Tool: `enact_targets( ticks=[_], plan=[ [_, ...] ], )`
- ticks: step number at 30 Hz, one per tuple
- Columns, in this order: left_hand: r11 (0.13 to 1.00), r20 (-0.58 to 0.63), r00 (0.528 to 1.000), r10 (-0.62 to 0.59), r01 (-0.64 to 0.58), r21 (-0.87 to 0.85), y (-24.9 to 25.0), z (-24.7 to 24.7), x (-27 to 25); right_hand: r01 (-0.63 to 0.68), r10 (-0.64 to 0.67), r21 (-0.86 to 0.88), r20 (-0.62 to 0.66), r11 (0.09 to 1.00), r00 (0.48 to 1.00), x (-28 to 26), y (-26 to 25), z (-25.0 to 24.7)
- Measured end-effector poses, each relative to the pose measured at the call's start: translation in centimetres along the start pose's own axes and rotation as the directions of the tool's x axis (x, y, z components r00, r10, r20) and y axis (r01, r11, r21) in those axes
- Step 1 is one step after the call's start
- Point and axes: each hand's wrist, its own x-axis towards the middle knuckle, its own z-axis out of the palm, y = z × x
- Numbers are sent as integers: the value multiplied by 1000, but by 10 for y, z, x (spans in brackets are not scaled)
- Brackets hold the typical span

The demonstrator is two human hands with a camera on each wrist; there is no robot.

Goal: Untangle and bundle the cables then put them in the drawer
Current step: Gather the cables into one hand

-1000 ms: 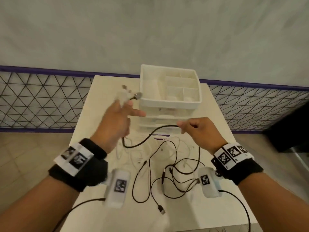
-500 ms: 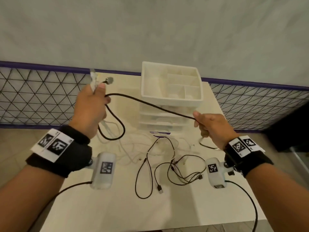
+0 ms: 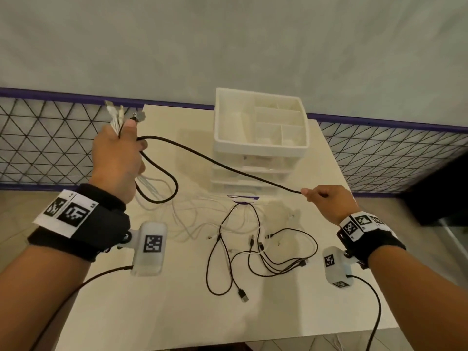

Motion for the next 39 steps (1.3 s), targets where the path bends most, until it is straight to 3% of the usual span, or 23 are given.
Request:
enact_targets(
  ticks=[2,5,7,9,11,14,16,19,20,22,25,28,31,34,36,38,39],
  plan=[
    [1000,17,1000,2,-2,2,-1,3,-3,-18,8,-77,-130,997,991,5,6,4],
    [1000,81,997,6,-4,-28,-3,9,-9,-68,32,-86,-358,994,933,14,1,7],
    [1000,118,993,29,-29,-1,-5,14,-13,-106,79,-54,-363,993,928,18,-7,9],
    [998,145,989,37,-46,54,-7,18,-16,-112,81,-108,-253,988,964,17,-11,14],
    [995,231,972,40,-59,79,-12,20,-21,1,-37,-214,-162,977,986,5,-15,24],
    [993,379,925,7,-52,107,-23,23,-34,278,-284,-107,-46,955,958,-28,-24,49],
    [993,408,912,-38,-10,116,-31,27,-44,374,-355,-73,189,925,916,-56,-25,72],
    [986,497,865,-70,-16,167,-42,34,-60,397,-254,-129,582,909,772,-94,-22,114],
    [983,534,841,-89,-10,181,-45,36,-66,389,-177,-195,653,900,737,-104,-20,127],
    [980,607,783,-135,16,197,-49,42,-77,365,-83,-283,680,887,728,-115,-15,147],
    [973,694,697,-179,20,230,-55,48,-89,374,-143,-235,646,897,750,-112,-15,153],
    [967,733,658,-170,-33,254,-58,49,-94,376,-204,-173,603,910,771,-97,-26,126],
    [946,750,642,-158,-119,302,-64,52,-95,418,-348,-58,456,907,819,-80,-51,80],
    [931,791,599,-128,-202,304,-65,59,-99,480,-507,166,244,861,826,-72,-82,34],
    [955,799,596,-79,-185,233,-65,65,-102,434,-484,322,90,841,871,-66,-97,12],
    [982,756,655,-16,-132,136,-57,71,-104,338,-364,512,-53,790,930,-59,-106,0],
    [994,727,686,2,-84,76,-51,73,-103,273,-301,621,-63,735,952,-57,-109,1]
  ],
)
